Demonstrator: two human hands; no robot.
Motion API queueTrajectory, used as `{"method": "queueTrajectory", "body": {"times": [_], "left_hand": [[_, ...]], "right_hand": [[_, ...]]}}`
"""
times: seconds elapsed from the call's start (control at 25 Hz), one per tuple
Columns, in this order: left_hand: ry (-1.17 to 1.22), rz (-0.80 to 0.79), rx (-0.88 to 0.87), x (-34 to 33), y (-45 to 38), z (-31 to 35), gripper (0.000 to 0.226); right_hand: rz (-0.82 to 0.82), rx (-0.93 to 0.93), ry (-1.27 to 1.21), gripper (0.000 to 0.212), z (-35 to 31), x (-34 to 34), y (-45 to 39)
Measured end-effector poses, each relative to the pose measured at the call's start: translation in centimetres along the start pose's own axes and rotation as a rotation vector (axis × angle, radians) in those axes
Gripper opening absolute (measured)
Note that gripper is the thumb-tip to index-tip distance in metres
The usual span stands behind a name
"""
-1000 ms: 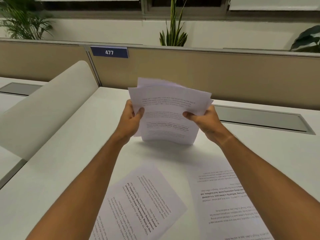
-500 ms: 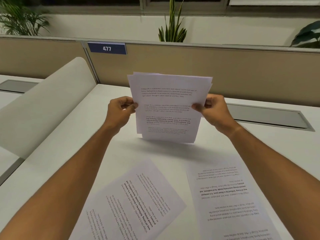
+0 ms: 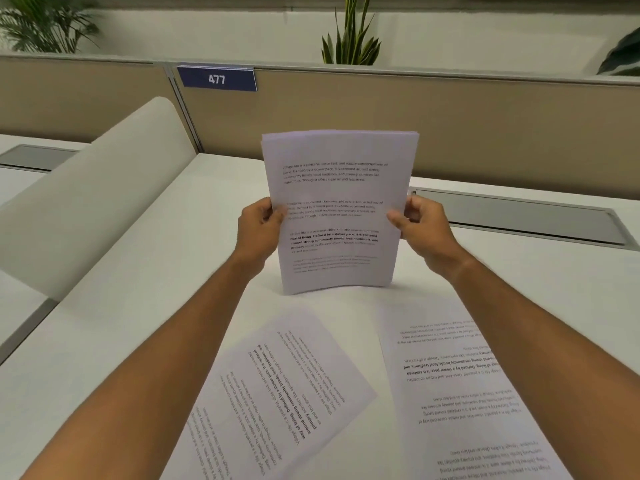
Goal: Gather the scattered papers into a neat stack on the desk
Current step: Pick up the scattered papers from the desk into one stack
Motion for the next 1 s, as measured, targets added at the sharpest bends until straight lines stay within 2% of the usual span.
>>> {"method": "queueTrajectory", "body": {"times": [0.12, 0.24, 0.32, 0.52, 0.64, 0.72, 0.84, 1.0], "left_hand": [[0.113, 0.094, 0.114, 0.7, -0.1, -0.6, 0.019], [0.171, 0.105, 0.176, 0.1, 0.6, -0.7, 0.021], [0.155, 0.094, 0.154, 0.0, 0.9, -0.4, 0.02], [0.154, 0.001, -0.031, 0.2, 1.0, 1.1, 0.018], [0.06, -0.036, -0.048, 0.0, 2.6, -0.4, 0.017], [-0.004, -0.062, -0.037, -0.1, 3.4, -1.5, 0.018], [-0.062, -0.095, -0.029, 0.2, 3.5, -1.7, 0.019], [-0.39, -0.075, 0.083, 4.5, 4.9, -5.3, 0.025]], "right_hand": [[-0.007, -0.037, -0.03, 0.014, 0.0, 0.3, 0.1], [-0.117, -0.064, -0.007, 0.015, 0.4, -1.0, 1.4], [-0.116, -0.066, -0.022, 0.017, 0.6, -1.0, 2.1], [-0.083, -0.027, -0.032, 0.024, -0.1, -0.4, 2.3], [-0.058, -0.038, 0.081, 0.028, 1.3, -0.9, 3.2], [-0.055, -0.07, 0.068, 0.032, 2.1, -1.2, 3.6], [-0.037, -0.059, 0.038, 0.026, 1.9, -1.3, 3.6], [0.027, -0.064, -0.046, 0.015, 1.2, -0.4, 3.1]]}}
Point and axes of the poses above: each hand's wrist, its own y-axis away from the middle knuckle, its own x-axis out of the back of the hand, z = x × y, the point moved 8 cm from there along -y, towards the middle knuckle, and after that the axes turned 9 degrees about z, right-handed, at the moved point
